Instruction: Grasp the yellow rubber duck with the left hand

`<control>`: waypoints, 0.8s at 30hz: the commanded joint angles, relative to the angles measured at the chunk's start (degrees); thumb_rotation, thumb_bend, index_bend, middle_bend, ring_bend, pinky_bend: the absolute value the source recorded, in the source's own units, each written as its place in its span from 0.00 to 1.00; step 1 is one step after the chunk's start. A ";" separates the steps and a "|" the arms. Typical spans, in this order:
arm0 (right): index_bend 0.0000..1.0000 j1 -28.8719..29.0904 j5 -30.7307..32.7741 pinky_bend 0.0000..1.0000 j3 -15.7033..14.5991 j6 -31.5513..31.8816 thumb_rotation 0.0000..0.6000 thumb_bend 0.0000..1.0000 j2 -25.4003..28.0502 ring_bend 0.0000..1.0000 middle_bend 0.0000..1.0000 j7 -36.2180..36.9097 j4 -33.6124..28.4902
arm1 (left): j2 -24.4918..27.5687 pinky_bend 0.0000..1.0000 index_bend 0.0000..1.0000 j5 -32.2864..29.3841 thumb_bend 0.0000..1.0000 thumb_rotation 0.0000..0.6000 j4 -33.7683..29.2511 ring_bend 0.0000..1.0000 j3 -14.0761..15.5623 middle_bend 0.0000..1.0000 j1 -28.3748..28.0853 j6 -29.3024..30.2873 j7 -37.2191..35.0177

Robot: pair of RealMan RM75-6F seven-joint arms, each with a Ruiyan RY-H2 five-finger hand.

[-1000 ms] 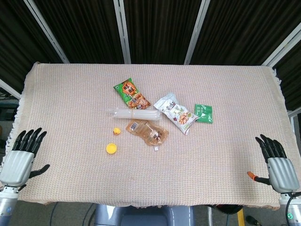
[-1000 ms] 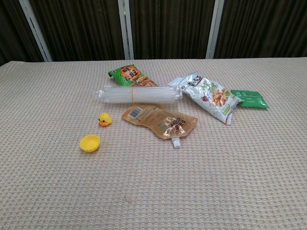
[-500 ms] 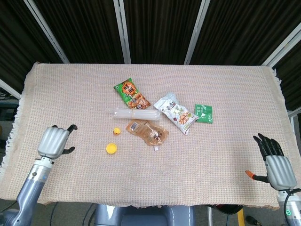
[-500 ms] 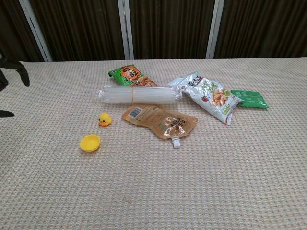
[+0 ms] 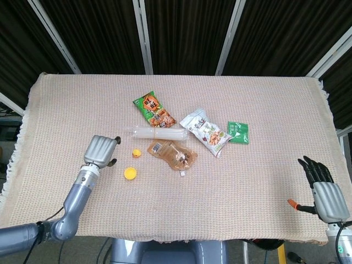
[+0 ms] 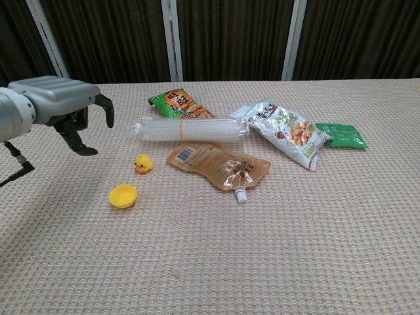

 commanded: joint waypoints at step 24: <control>0.05 -0.02 0.43 0.00 0.18 -0.07 1.00 0.01 0.79 0.00 0.00 2.87 -0.46 | -13.76 0.77 0.38 -11.88 0.24 1.00 18.94 0.90 3.70 1.00 -14.81 -2.11 3.74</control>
